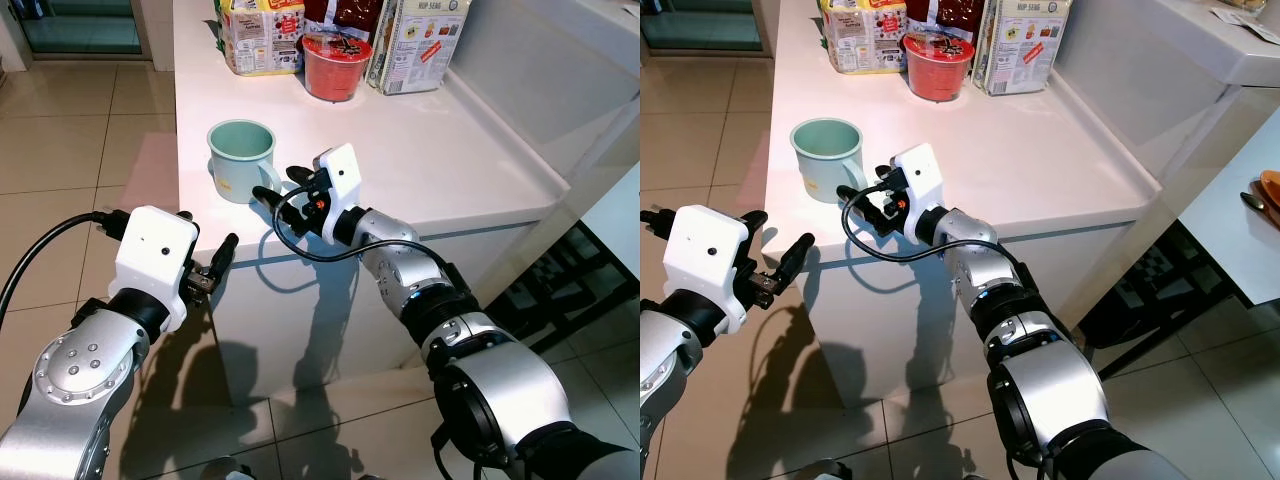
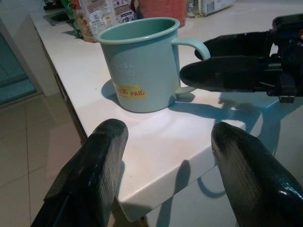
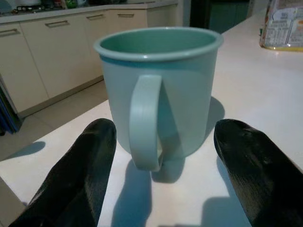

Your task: Setting the table

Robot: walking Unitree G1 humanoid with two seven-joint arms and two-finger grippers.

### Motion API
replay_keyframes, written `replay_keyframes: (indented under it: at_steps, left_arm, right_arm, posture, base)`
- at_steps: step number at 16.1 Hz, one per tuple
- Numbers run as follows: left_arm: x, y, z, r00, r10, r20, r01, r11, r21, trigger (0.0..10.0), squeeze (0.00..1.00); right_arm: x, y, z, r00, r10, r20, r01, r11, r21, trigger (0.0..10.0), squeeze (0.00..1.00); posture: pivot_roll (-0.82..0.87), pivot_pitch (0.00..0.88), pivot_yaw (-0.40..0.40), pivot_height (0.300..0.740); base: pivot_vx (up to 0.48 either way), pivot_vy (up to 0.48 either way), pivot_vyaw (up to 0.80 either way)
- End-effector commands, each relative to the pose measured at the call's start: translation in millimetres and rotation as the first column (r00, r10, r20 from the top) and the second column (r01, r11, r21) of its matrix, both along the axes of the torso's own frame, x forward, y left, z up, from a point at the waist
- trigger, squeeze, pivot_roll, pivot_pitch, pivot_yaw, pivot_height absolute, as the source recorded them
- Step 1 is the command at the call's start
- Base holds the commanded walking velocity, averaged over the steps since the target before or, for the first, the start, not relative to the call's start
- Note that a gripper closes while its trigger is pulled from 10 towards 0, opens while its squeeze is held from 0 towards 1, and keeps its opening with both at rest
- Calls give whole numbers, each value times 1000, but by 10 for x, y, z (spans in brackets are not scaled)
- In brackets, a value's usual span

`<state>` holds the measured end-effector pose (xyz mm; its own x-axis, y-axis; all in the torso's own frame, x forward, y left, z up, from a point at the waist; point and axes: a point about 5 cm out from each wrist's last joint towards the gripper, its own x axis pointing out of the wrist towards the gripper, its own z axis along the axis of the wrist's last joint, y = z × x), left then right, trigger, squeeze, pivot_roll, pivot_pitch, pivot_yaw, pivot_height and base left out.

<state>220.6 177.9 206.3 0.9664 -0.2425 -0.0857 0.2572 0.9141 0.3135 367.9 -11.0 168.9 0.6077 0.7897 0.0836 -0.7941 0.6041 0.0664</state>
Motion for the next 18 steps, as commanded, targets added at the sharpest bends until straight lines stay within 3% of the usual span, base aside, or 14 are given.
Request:
replay_keyframes:
  at_steps: [1, 14, 18]
  left_arm:
    - [-12, -61, 8, 999, -38, -3, 38, 999, -5, 10000, 0]
    - [-4, -81, 0, 997, -70, -11, 70, 997, -19, 10000, 0]
    - [62, -131, 18, 997, -79, 25, 80, 997, -21, 10000, 0]
  right_arm:
    - [30, -20, 57, 1000, -11, 17, 11, 1000, 7, 0, 0]
    - [56, -1, 84, 1000, -14, 5, 13, 1000, 16, 0, 0]
    - [107, -99, 180, 998, -48, 37, 46, 998, 48, 0, 0]
  posture:
    - [160, 83, -132, 740]
    - [181, 59, -151, 740]
    - [168, 32, -144, 740]
  base:
    - [0, 0, 0]
    - [0, 0, 0]
    - [0, 0, 0]
